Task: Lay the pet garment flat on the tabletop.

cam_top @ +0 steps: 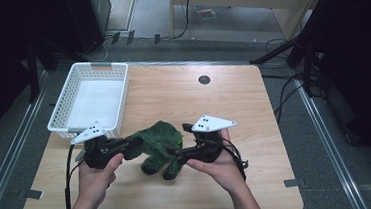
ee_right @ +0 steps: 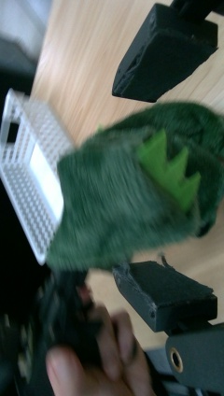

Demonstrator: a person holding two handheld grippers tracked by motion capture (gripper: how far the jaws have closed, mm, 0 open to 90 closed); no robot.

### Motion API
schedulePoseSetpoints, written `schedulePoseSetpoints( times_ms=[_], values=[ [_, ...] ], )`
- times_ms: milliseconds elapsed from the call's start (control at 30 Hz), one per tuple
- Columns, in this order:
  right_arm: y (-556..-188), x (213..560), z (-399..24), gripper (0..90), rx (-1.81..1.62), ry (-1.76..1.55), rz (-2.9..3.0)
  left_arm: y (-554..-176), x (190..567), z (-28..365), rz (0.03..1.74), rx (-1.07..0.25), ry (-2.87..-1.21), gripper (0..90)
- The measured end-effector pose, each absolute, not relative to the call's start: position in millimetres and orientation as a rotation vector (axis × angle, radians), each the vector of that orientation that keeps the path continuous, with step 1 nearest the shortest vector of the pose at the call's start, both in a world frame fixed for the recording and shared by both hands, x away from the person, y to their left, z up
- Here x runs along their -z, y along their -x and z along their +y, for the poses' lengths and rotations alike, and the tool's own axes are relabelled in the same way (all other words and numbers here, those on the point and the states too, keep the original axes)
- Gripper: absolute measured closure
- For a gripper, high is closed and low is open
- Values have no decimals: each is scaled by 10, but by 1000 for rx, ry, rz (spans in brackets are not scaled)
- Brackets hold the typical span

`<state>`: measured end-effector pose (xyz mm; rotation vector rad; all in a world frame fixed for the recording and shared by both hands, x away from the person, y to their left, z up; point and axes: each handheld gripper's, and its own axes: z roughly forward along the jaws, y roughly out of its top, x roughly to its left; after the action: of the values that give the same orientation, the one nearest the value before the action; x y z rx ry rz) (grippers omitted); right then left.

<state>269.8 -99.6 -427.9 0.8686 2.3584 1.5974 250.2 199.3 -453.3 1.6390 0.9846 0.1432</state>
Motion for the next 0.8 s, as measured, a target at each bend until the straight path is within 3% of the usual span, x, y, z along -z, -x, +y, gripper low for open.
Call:
schedulePoseSetpoints(
  times_ms=[100, 267, 300, 367, 433, 467, 500, 533, 600, 733, 800],
  values=[
    [-2644, 4302, -965, 68, -1588, -764, 2385, -2520, 4550, 2033, 1005, -132, -1616, 825],
    [-2697, 4487, -884, 66, -1442, -806, 2400, -2538, 4571, 2067, 1009, -89, -1586, 823],
    [-2746, 4579, -855, 140, -1401, -867, 2369, -2533, 4569, 2048, 995, -82, -1592, 823],
    [-2786, 4614, -854, 176, -1417, -905, 2321, -2534, 4574, 2024, 986, -74, -1603, 821],
    [-2802, 4587, -881, 308, -1458, -927, 2244, -2550, 4593, 1989, 974, -41, -1633, 819],
    [-2802, 4587, -881, 308, -1458, -927, 2244, -2550, 4593, 1989, 974, -41, -1633, 815],
    [-2802, 4556, -909, 363, -1490, -947, 2185, -2567, 4612, 1958, 963, -2, -1665, 815],
    [-2808, 4478, -1006, 499, -1605, -983, 2079, -2599, 4666, 1883, 937, 59, -1747, 804],
    [-2812, 4430, -1082, 552, -1686, -1011, 2027, -2599, 4711, 1800, 914, 89, -1804, 800],
    [-2835, 4431, -1126, 549, -1672, -1028, 2038, -2583, 4732, 1715, 901, 73, -1837, 781],
    [-2824, 4463, -1122, 465, -1673, -1011, 2060, -2584, 4727, 1725, 927, 51, -1814, 767]
  ],
)
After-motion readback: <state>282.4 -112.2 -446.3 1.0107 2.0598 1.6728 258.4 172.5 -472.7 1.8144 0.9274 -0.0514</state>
